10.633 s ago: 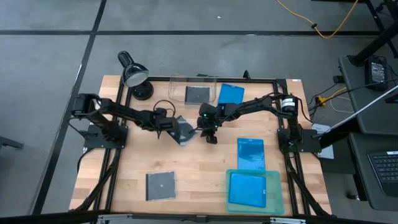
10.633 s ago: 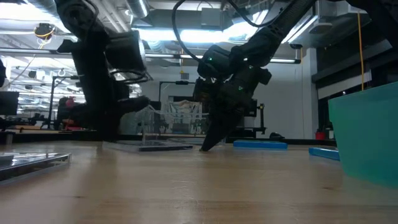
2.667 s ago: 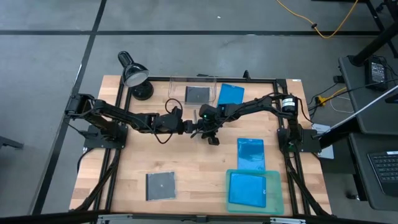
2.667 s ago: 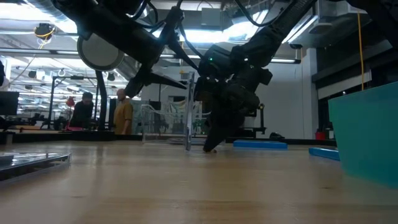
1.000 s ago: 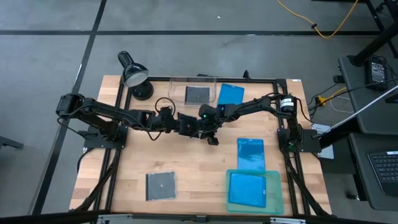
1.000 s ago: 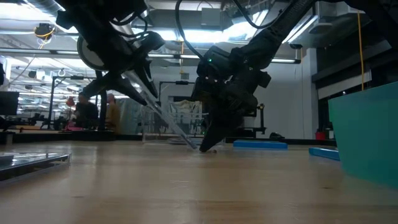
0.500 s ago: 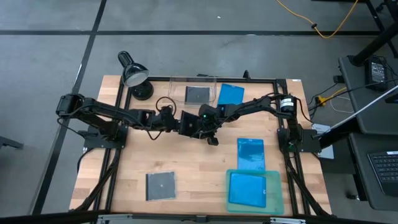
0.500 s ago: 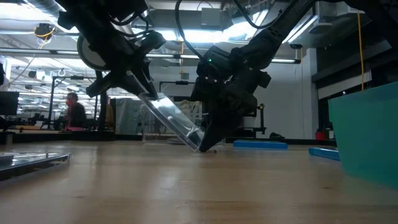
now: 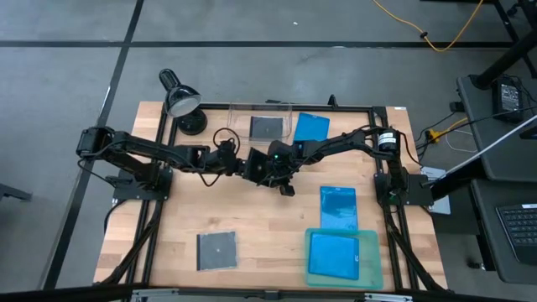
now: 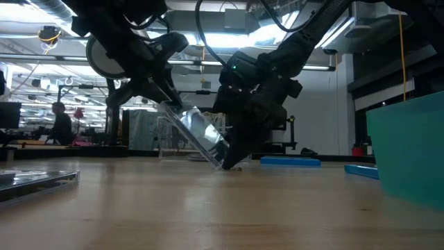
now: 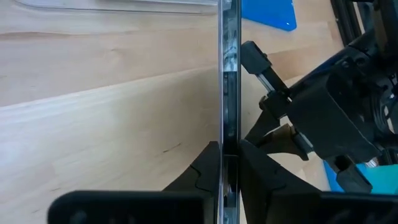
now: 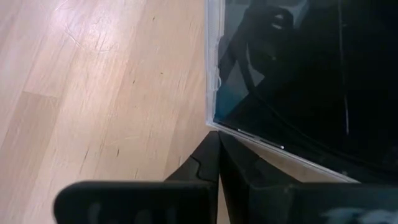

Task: Pick & place jewel cases by type
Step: Put the top black cd case into the transparent bin

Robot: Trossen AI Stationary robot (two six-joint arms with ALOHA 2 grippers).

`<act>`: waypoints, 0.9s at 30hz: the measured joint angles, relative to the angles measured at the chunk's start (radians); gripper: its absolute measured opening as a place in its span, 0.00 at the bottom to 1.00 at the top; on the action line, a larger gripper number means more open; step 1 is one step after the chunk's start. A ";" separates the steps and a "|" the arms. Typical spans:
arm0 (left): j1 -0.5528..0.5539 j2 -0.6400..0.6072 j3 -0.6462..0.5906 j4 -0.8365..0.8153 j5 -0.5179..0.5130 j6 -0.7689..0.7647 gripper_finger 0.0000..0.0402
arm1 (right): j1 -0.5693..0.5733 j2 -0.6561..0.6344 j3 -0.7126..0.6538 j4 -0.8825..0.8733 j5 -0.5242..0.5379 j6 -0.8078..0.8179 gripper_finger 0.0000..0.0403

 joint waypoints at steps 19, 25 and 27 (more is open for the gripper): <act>-0.001 0.108 -0.002 0.079 0.101 -0.032 0.18 | 0.000 0.001 0.000 -0.002 0.000 -0.003 0.03; -0.001 0.096 -0.001 0.085 0.082 -0.018 0.05 | 0.000 0.001 0.000 -0.002 0.000 -0.003 0.03; -0.001 0.088 -0.001 0.079 0.071 -0.016 0.03 | 0.000 0.000 0.000 -0.005 0.000 -0.003 0.03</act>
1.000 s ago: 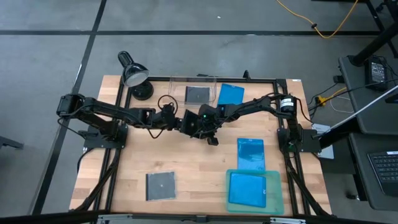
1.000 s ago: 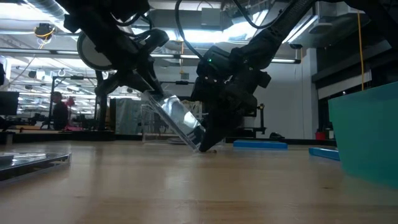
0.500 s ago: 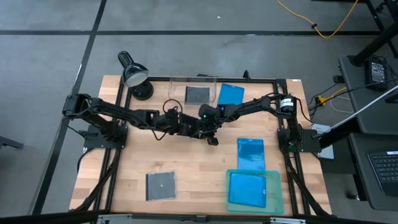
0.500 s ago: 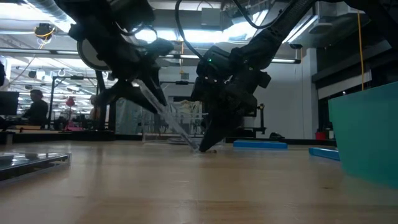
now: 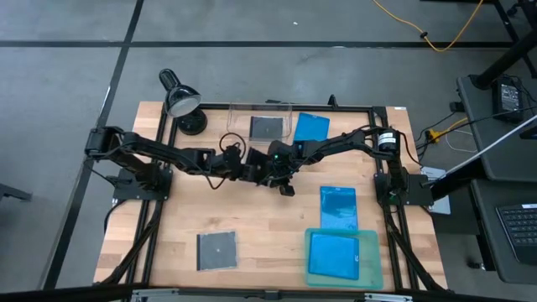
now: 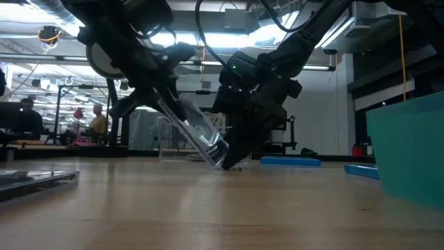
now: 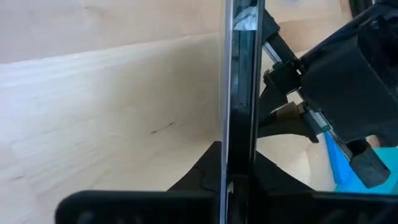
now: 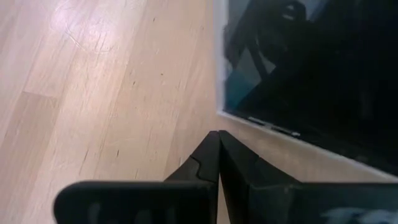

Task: Pick & place jewel cases by type
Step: Put the top black cd case into the transparent bin

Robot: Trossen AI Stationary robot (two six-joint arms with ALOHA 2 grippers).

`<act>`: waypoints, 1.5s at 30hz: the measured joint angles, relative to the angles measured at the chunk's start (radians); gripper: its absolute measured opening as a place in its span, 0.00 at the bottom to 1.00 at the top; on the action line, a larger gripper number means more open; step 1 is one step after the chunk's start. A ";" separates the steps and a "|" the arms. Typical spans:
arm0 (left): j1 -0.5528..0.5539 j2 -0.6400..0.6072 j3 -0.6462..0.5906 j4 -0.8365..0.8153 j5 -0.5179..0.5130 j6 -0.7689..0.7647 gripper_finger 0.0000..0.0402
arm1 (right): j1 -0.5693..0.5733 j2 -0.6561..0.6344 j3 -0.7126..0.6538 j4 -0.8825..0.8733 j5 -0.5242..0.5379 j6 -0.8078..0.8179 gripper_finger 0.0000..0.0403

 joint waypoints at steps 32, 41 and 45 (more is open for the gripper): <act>-0.105 -0.577 0.001 0.241 -0.271 1.235 0.03 | -0.173 -0.736 -0.009 -0.211 0.141 0.026 0.01; -0.231 -0.586 0.142 0.256 -0.302 1.681 0.03 | -0.176 -0.856 -0.008 -0.208 0.232 0.113 0.03; -0.304 -0.575 0.206 0.236 -0.308 1.859 0.03 | -0.175 -0.867 -0.008 -0.204 0.239 0.145 0.02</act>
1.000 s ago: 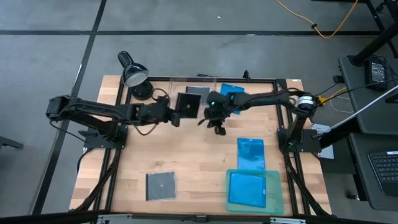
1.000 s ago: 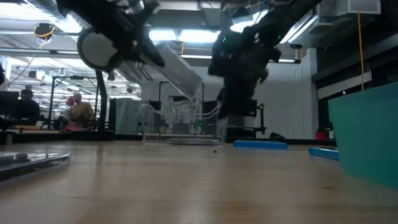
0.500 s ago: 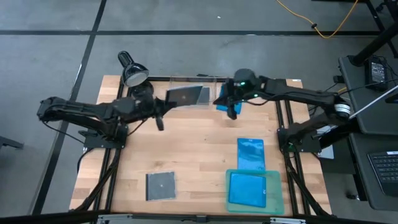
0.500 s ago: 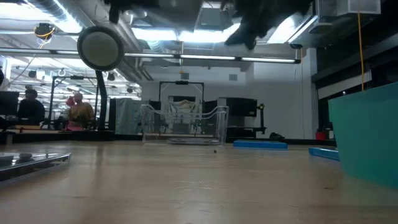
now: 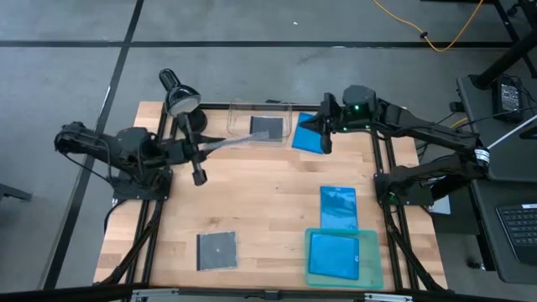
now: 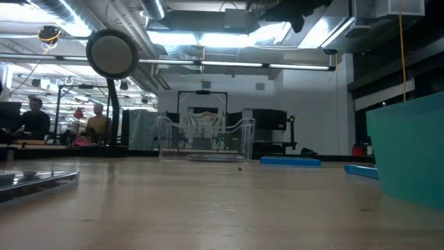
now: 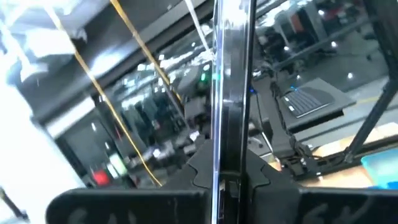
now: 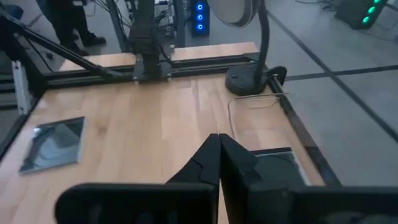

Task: Pick & place jewel cases by type
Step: Put the top black cd case into the transparent bin

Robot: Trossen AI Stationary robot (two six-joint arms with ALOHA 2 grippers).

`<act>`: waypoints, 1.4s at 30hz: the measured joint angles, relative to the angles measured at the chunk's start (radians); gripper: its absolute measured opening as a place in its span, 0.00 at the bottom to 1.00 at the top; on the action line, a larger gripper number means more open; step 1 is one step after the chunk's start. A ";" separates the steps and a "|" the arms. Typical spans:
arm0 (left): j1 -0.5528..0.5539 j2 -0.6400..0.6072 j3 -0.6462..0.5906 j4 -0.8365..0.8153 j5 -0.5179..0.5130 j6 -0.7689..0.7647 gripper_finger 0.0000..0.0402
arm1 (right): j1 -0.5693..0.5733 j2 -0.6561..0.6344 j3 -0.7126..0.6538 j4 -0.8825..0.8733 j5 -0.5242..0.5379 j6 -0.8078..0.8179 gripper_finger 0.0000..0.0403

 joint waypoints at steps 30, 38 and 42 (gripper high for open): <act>-0.338 0.283 0.244 -0.063 -0.603 0.893 0.03 | 0.000 0.000 0.000 0.022 -0.055 0.034 0.02; -0.331 0.277 0.245 -0.020 -0.659 0.523 0.03 | 0.000 0.000 0.002 0.011 -0.055 0.008 0.06; -0.324 0.263 0.245 -0.026 -0.681 0.190 0.03 | 0.000 0.000 0.002 0.001 -0.054 -0.001 0.04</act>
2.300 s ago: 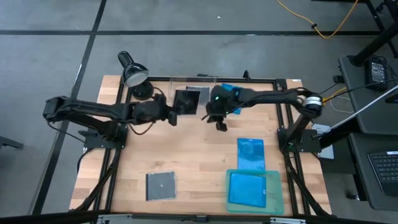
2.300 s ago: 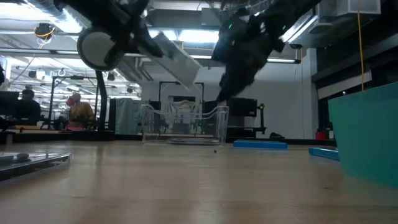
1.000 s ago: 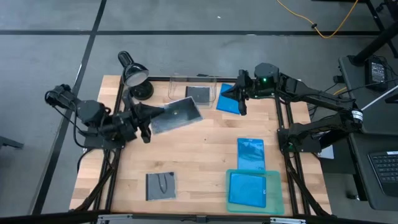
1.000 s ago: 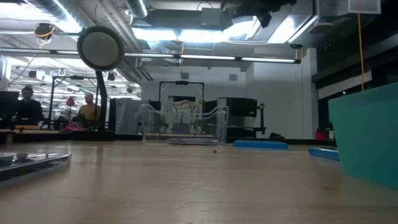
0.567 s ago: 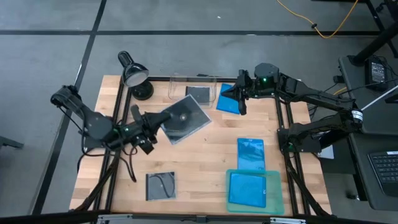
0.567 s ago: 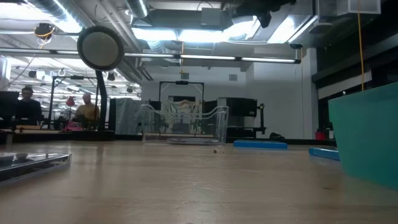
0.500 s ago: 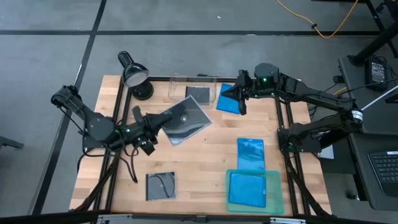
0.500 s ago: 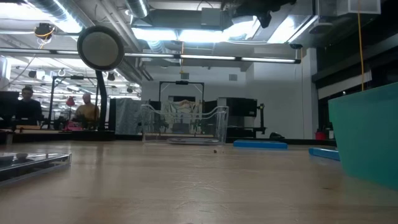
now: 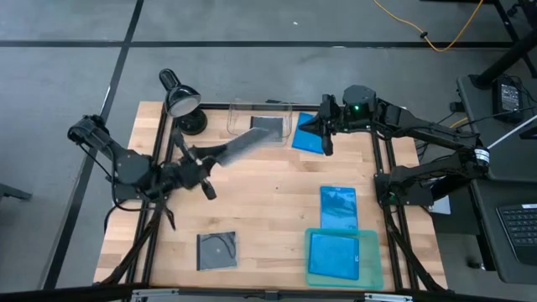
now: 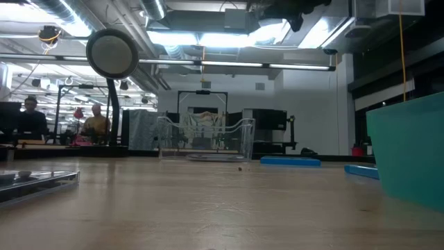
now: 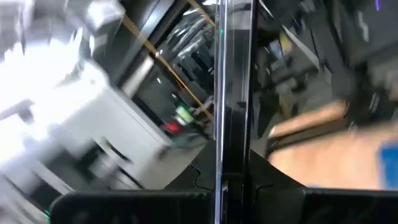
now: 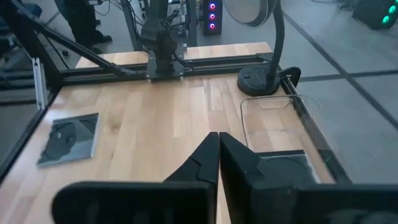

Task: Pick & place jewel cases by type
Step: Put the top black cd case into the transparent bin

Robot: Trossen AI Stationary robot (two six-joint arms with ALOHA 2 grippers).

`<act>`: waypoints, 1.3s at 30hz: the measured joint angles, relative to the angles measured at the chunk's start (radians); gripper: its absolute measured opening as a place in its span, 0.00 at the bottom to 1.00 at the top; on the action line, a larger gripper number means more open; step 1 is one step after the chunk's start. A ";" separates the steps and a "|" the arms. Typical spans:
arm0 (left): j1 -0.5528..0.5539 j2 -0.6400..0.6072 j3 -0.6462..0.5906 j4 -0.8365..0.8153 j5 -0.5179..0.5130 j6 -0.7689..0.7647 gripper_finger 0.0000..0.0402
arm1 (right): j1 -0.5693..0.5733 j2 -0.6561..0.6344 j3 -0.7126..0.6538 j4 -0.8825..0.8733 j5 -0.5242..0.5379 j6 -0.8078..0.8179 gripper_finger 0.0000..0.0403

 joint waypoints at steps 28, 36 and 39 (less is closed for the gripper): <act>0.427 -0.041 0.000 -0.466 0.394 -1.548 0.03 | 0.039 0.000 0.000 -0.003 -0.153 -0.233 0.06; 0.732 0.040 -0.001 -0.556 0.667 -1.562 0.03 | 0.035 0.000 0.000 -0.009 -0.260 -0.289 0.01; 0.826 0.088 -0.001 -0.554 0.774 -1.534 0.03 | 0.034 0.000 0.000 -0.037 -0.262 -0.321 0.04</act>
